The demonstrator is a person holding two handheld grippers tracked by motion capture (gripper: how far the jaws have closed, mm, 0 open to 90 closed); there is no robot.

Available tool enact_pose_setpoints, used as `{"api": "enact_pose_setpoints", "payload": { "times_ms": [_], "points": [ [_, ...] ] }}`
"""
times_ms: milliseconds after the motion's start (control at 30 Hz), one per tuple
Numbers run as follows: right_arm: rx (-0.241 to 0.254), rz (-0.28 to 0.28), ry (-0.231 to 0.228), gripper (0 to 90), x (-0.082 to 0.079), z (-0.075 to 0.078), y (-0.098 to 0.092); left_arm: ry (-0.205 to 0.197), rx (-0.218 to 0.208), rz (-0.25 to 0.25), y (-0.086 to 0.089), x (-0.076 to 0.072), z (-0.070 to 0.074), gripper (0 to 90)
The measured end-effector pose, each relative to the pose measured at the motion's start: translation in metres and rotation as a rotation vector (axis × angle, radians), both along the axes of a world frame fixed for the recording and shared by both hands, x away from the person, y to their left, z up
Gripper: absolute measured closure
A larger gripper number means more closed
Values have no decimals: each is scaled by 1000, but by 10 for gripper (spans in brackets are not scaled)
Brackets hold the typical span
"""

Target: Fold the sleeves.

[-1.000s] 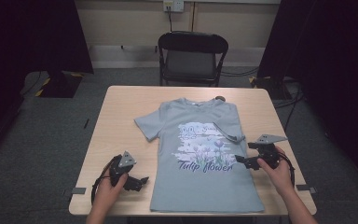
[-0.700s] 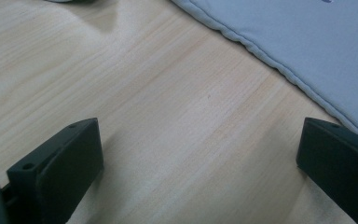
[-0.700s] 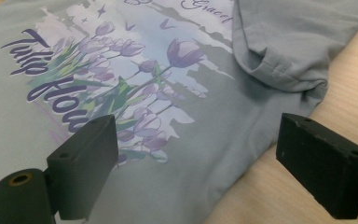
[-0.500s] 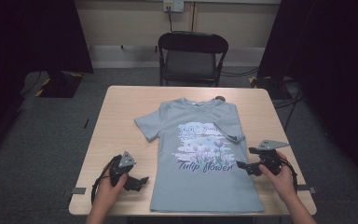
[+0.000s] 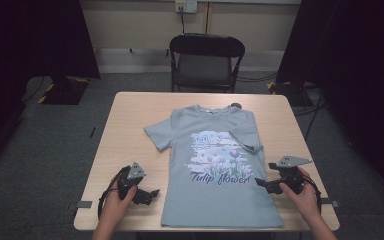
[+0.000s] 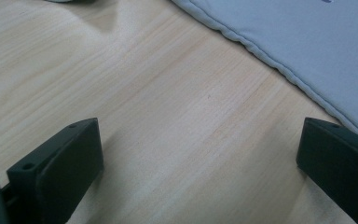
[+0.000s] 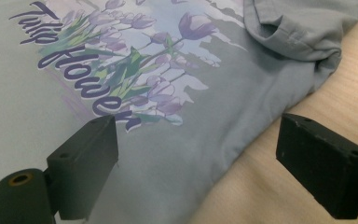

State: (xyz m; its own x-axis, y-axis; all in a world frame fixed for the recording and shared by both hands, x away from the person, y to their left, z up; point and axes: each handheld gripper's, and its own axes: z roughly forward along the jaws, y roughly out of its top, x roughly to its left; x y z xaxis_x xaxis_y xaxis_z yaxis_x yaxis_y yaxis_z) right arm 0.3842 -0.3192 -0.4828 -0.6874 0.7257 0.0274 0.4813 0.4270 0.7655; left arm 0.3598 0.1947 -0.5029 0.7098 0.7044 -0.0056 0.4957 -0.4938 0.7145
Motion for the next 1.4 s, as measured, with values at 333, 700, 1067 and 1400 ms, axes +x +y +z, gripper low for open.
{"api": "enact_pose_setpoints", "payload": {
  "times_ms": [333,700,1067,1400],
  "points": [
    [-10,1,11,123,-10,-6,-6,0,0,0,0,0,0,0],
    [-9,-21,29,123,-19,-12,-16,0,0,0,0,0,0,0],
    [-9,-46,36,123,-24,-16,-24,0,0,0,0,0,0,0],
    [-43,-55,34,108,-26,-16,-24,1,-1,0,0,0,0,0]
  ]
}}
